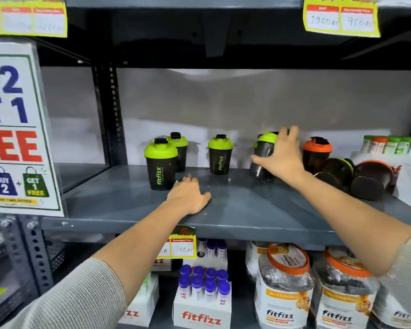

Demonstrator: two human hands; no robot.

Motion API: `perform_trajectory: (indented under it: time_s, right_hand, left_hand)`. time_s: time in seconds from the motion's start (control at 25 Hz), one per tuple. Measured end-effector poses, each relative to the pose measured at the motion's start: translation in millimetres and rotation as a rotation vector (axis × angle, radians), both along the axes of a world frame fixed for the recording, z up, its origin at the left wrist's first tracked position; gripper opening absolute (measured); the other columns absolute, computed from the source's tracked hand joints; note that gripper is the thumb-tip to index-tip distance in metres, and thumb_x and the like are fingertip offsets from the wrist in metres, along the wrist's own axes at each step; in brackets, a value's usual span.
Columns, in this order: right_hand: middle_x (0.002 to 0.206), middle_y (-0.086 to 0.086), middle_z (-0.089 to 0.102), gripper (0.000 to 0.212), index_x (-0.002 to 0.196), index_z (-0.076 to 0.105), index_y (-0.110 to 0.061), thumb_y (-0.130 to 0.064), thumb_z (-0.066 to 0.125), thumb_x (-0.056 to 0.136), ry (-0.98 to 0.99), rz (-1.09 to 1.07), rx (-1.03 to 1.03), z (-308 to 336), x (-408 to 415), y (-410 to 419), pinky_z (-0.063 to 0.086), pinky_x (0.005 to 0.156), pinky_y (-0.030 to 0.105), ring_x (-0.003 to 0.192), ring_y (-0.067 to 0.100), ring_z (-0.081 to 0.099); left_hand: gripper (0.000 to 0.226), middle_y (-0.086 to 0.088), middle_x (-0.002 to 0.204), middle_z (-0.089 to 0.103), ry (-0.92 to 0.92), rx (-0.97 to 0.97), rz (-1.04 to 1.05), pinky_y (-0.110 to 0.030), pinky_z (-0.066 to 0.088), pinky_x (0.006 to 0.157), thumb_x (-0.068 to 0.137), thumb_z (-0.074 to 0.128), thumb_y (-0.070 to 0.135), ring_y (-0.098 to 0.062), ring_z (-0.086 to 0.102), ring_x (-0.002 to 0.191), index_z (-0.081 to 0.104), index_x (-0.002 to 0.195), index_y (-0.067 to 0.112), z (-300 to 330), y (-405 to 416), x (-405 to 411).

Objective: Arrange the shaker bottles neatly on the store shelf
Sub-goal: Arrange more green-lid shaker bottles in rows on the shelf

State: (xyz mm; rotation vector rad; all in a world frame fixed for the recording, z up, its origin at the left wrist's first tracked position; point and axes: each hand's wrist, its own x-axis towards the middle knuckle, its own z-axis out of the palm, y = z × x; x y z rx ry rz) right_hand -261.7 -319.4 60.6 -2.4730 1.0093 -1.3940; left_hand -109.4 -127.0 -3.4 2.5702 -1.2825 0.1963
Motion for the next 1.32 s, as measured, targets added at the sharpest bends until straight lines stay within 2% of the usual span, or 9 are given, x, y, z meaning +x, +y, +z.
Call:
perform_trajectory:
  time_s: [0.12, 0.28, 0.44, 0.72, 0.84, 0.96, 1.04, 1.16, 1.32]
  right_hand:
    - [0.141, 0.016, 0.03, 0.113, 0.148, 0.026, -0.002, -0.042, 0.086, 0.062, -0.069, 0.205, -0.157, -9, 20, 38, 0.041, 0.104, 0.046, 0.127, 0.04, 0.041]
    - [0.147, 0.018, 0.026, 0.117, 0.153, 0.016, -0.002, -0.041, 0.084, 0.067, -0.032, 0.298, -0.227, -25, 47, 62, 0.04, 0.106, 0.042, 0.134, 0.039, 0.035]
    - [0.145, 0.018, 0.027, 0.108, 0.149, 0.027, -0.004, -0.041, 0.086, 0.066, -0.013, 0.311, -0.237, -40, 59, 64, 0.043, 0.105, 0.048, 0.129, 0.04, 0.039]
    - [0.157, 0.018, 0.012, 0.109, 0.145, 0.032, -0.018, -0.052, 0.088, 0.058, 0.047, 0.363, -0.104, -46, 59, 58, 0.038, 0.11, 0.05, 0.136, 0.046, 0.035]
    - [0.158, 0.018, 0.011, 0.1, 0.139, 0.039, -0.021, -0.067, 0.079, 0.059, -0.086, 0.377, -0.021, -35, 55, 61, 0.028, 0.115, 0.049, 0.144, 0.043, 0.022]
    - [0.151, 0.018, 0.028, 0.089, 0.129, 0.049, -0.015, -0.074, 0.068, 0.065, -0.251, 0.333, -0.015, 4, 57, 59, 0.03, 0.115, 0.046, 0.141, 0.038, 0.029]
    - [0.142, 0.015, 0.041, 0.101, 0.132, 0.048, -0.014, -0.088, 0.05, 0.063, -0.078, 0.19, -0.037, 33, 63, 60, 0.039, 0.106, 0.05, 0.134, 0.038, 0.038]
    - [0.141, 0.015, 0.048, 0.123, 0.138, 0.047, -0.013, -0.101, 0.029, 0.055, 0.443, -0.006, 0.024, 61, 75, 76, 0.044, 0.101, 0.05, 0.13, 0.037, 0.045]
    - [0.144, 0.003, 0.053, 0.115, 0.14, 0.051, -0.02, -0.099, 0.036, 0.058, 0.922, -0.182, -0.029, 66, 98, 92, 0.043, 0.102, 0.04, 0.131, 0.029, 0.051]
  left_hand:
    - [0.072, -0.016, 0.158, 0.025, -0.062, 0.05, 0.018, -0.039, 0.023, 0.116, 0.094, 0.042, 0.05, -0.032, 0.03, 0.143, 0.029, 0.148, 0.003, 6, 10, 0]
    - [0.066, -0.017, 0.155, 0.031, -0.152, 0.036, 0.026, -0.041, 0.019, 0.117, 0.095, 0.039, 0.044, -0.03, 0.029, 0.143, 0.035, 0.145, 0.002, -1, 18, 6]
    - [0.063, -0.019, 0.154, 0.032, 0.05, -0.015, 0.046, -0.041, 0.025, 0.115, 0.094, 0.037, 0.042, -0.033, 0.031, 0.141, 0.039, 0.142, 0.001, -8, 19, 12]
    - [0.057, -0.019, 0.147, 0.041, 0.063, 0.028, 0.02, -0.041, 0.028, 0.111, 0.097, 0.029, 0.037, -0.035, 0.039, 0.134, 0.043, 0.138, 0.0, -9, 16, 14]
    - [0.055, -0.02, 0.142, 0.046, 0.041, 0.005, 0.013, -0.041, 0.029, 0.109, 0.097, 0.029, 0.035, -0.034, 0.042, 0.131, 0.048, 0.133, -0.001, -11, 15, 15]
    - [0.054, -0.021, 0.139, 0.048, 0.05, -0.008, 0.028, -0.04, 0.033, 0.106, 0.096, 0.029, 0.035, -0.036, 0.045, 0.128, 0.05, 0.13, -0.001, -12, 15, 15]
    - [0.054, -0.022, 0.139, 0.048, 0.068, -0.02, 0.028, -0.04, 0.035, 0.104, 0.096, 0.031, 0.037, -0.037, 0.046, 0.127, 0.051, 0.129, 0.0, -12, 15, 16]
    - [0.054, -0.021, 0.138, 0.05, 0.087, -0.033, 0.029, -0.04, 0.037, 0.101, 0.094, 0.032, 0.038, -0.038, 0.048, 0.125, 0.052, 0.127, 0.002, -13, 14, 19]
    - [0.054, -0.02, 0.139, 0.05, 0.094, -0.038, 0.019, -0.04, 0.038, 0.101, 0.093, 0.033, 0.04, -0.037, 0.047, 0.126, 0.053, 0.128, 0.003, -13, 15, 21]
